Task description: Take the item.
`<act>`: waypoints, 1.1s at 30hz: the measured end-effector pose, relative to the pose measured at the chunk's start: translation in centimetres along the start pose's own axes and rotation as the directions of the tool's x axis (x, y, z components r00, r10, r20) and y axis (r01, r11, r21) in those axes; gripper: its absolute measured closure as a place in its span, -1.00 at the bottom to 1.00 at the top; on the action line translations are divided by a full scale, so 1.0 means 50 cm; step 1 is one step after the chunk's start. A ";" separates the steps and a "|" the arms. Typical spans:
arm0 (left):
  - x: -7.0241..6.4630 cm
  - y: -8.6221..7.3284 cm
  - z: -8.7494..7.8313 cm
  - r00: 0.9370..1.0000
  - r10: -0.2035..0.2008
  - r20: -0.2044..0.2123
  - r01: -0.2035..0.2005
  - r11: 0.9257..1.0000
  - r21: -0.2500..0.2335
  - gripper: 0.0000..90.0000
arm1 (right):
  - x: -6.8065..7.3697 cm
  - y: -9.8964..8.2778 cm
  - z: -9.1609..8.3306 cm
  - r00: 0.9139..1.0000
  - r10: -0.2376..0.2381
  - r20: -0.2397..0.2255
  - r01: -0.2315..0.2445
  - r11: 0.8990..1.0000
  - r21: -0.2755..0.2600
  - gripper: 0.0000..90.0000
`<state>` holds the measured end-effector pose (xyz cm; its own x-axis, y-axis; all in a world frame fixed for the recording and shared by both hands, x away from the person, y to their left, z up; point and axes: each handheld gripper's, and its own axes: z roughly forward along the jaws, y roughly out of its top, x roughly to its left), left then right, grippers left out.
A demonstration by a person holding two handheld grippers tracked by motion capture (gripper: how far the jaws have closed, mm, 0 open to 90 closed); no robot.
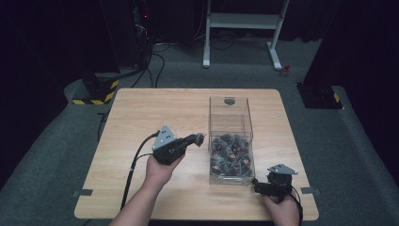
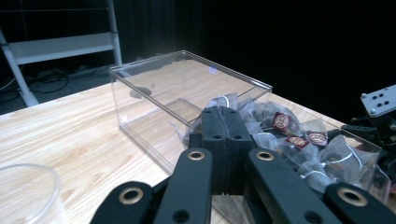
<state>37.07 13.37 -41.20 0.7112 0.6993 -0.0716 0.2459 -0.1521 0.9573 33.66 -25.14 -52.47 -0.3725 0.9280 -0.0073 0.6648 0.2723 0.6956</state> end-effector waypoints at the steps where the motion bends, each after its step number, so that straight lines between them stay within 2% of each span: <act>1: 0.003 0.000 -0.002 1.000 -0.001 -0.004 0.001 1.000 0.001 1.00 | 0.000 0.000 0.000 1.000 0.000 0.000 0.000 1.000 0.000 -0.82; 17: 0.050 0.002 -0.023 0.998 -0.016 -0.069 0.016 1.000 -0.009 1.00 | 0.000 0.000 0.000 1.000 0.000 0.000 0.000 1.000 0.000 -0.82; 33: 0.098 0.002 -0.048 0.990 -0.036 -0.133 0.033 0.999 -0.027 1.00 | 0.000 0.000 0.000 1.000 0.000 0.000 0.000 1.000 0.000 -0.82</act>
<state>39.00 18.47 -40.78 0.6078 0.7911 -0.0682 0.2515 -0.1103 0.9616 33.66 -25.15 -52.47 -0.3727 0.9279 -0.0076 0.6646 0.2726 0.6957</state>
